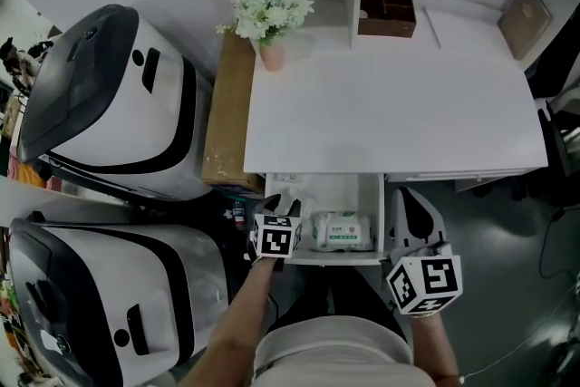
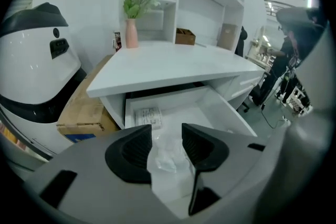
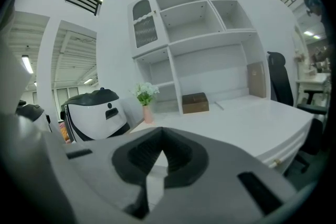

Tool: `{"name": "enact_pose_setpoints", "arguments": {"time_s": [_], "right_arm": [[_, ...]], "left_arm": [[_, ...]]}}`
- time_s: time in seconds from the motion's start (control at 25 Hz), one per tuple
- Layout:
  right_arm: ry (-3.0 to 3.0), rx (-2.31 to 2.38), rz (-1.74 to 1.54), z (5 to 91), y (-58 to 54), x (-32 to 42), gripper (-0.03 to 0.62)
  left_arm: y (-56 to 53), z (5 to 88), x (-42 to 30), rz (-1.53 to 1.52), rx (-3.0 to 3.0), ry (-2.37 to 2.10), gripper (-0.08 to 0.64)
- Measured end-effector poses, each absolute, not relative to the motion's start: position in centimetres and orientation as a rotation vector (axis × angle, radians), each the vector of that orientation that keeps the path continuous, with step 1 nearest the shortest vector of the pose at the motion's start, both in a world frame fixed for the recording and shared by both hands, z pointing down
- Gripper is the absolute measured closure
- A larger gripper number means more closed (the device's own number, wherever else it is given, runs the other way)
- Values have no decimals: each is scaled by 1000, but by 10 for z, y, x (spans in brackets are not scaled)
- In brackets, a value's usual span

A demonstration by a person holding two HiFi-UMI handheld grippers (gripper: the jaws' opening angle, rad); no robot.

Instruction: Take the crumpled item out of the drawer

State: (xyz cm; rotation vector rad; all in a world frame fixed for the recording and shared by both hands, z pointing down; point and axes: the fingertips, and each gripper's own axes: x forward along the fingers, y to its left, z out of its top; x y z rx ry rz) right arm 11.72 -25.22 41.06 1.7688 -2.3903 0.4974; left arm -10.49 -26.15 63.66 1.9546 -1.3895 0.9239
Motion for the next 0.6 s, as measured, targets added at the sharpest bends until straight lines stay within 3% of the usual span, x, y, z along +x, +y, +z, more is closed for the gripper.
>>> {"name": "enact_pose_setpoints", "arguments": {"time_s": [0.6], "right_arm": [[-2311,1807,568,431,-272,145,591]], "left_arm": [[-276,716,-93,1048,1756,-1225,351]]}}
